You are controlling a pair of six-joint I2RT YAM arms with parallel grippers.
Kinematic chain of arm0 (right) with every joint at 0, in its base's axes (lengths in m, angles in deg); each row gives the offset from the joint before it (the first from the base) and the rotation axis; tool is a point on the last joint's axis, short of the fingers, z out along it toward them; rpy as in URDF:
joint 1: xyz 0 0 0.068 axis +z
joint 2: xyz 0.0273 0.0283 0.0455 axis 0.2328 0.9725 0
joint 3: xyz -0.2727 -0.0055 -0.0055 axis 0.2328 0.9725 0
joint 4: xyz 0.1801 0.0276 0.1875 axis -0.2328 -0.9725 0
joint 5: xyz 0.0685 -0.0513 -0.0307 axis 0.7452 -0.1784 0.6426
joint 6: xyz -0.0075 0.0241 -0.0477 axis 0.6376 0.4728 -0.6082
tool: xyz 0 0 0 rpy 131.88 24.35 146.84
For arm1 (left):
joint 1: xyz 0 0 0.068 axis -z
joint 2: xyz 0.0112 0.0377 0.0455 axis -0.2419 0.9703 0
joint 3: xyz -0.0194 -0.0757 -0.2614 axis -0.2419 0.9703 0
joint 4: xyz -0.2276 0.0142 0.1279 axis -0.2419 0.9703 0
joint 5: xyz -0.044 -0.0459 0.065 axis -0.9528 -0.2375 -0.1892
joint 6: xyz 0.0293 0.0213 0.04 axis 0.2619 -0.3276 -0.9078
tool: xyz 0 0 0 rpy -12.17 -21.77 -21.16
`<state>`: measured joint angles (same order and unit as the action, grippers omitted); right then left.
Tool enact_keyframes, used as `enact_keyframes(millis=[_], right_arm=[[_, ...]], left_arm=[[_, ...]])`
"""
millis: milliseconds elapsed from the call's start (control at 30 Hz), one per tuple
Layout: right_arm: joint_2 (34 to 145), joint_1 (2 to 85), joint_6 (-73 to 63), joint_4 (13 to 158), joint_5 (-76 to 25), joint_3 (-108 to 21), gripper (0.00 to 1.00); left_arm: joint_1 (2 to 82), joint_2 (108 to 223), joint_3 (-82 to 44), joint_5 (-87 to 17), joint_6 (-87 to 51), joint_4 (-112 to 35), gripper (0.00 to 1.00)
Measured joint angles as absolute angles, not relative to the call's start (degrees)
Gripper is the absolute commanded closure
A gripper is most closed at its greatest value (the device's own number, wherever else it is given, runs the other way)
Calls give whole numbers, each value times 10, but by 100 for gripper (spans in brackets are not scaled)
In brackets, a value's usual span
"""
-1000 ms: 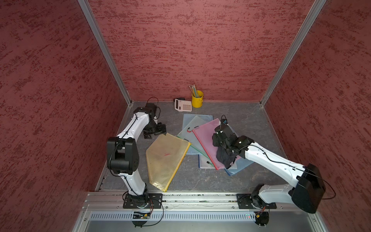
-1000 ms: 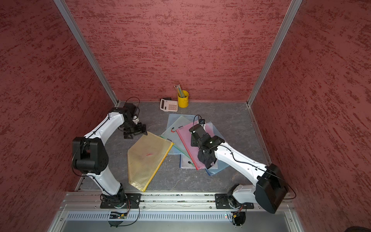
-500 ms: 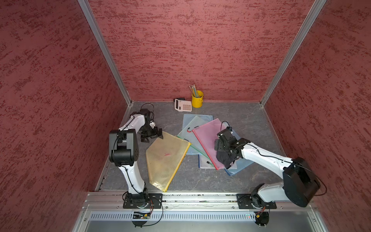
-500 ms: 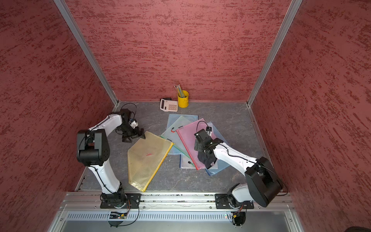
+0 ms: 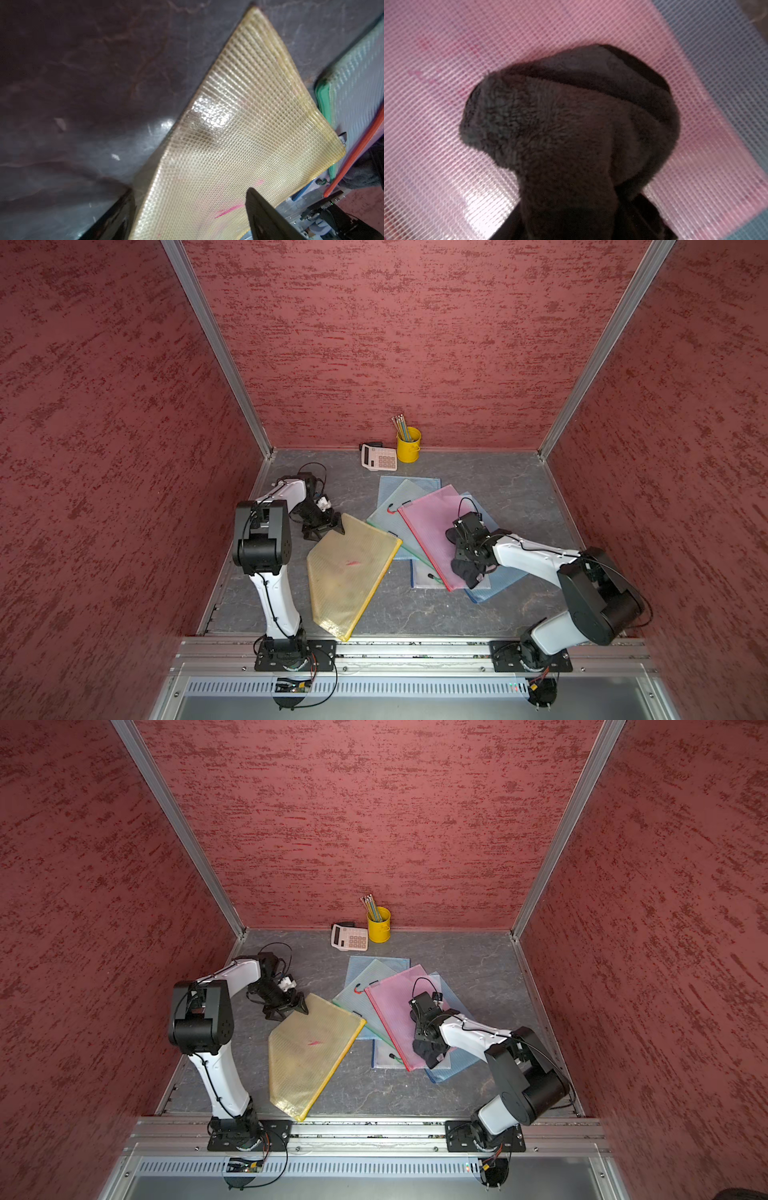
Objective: Wipe the document bag
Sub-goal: Pick up the cleaning item from the document bag.
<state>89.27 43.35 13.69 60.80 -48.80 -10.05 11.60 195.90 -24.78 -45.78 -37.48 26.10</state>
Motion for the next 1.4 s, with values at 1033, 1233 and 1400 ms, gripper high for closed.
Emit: enact_keyframes(millis=[1033,1233,1400], right_arm=[[815,434,43,498,-458,-270,98],[818,440,22,495,-440,-285,100],[848,469,0,503,-421,-340,100]], left_arm=[[128,1908,-166,-605,-354,240,100],[57,1750,-113,-681,-266,141,100],[54,1691,9,-710,-143,-12,100]])
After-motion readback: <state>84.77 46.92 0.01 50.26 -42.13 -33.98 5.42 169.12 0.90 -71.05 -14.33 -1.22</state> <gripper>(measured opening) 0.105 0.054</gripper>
